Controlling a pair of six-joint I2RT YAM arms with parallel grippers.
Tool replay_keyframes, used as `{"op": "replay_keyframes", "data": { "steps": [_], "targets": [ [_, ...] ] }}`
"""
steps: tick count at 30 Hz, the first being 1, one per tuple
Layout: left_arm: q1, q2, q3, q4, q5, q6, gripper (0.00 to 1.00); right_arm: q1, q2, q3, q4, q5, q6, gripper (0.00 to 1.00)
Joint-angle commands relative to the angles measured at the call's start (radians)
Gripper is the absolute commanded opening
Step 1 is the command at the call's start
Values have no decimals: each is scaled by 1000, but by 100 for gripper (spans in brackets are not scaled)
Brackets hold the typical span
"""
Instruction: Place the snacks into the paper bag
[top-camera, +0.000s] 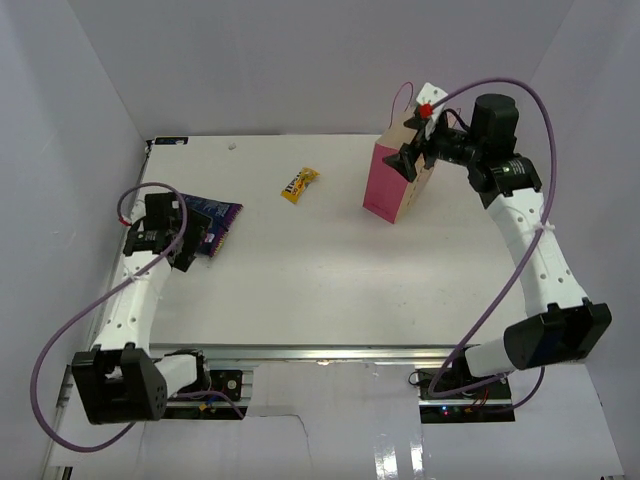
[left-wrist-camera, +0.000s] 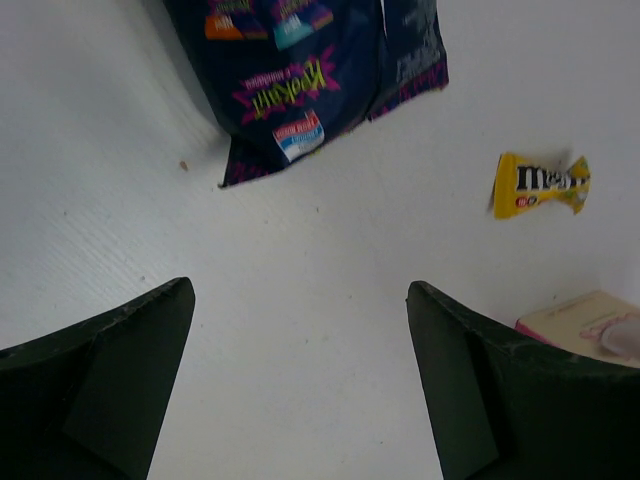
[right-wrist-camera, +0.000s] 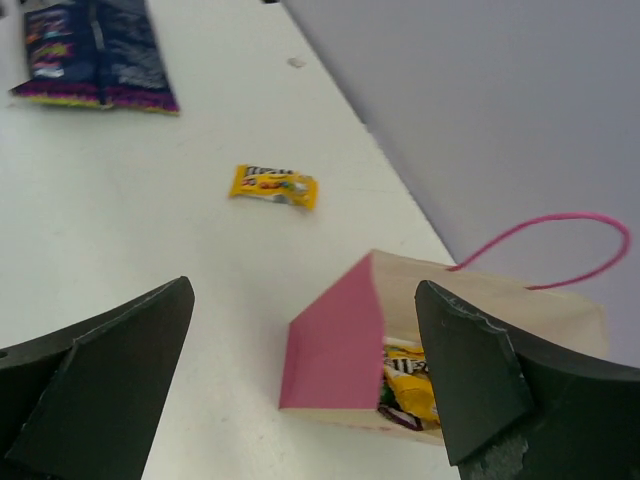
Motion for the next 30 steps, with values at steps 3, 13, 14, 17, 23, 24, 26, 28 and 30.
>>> {"op": "replay_keyframes", "data": {
  "steps": [3,13,14,17,23,24,26,28,30],
  "targets": [
    [258,99,10,191,330,50,98,5,-132,-240,-159,-190,-135,97],
    [603,274,-18,571,645,182,98,5,-258,-483,-205,-232,-178,97],
    [626,286,-15,570,636,197,98,5,-261,-489,-207,-234,-180,97],
    [651,338,-25,618,625,249,98,5,-258,-492,-211,-242,-183,97],
    [657,498,-27,731,726,286,98,7,-244,-474,-247,-246,-214,98],
    [657,518,-24,732,734,288,98,5,-243,-473,-250,-246,-215,97],
    [657,579,-6,795,761,289,98,5,-238,-472,-257,-249,-215,97],
    [657,636,14,795,768,297,98,7,-232,-472,-260,-252,-215,97],
    [657,667,40,789,763,314,98,5,-230,-474,-265,-255,-214,97]
  ]
}}
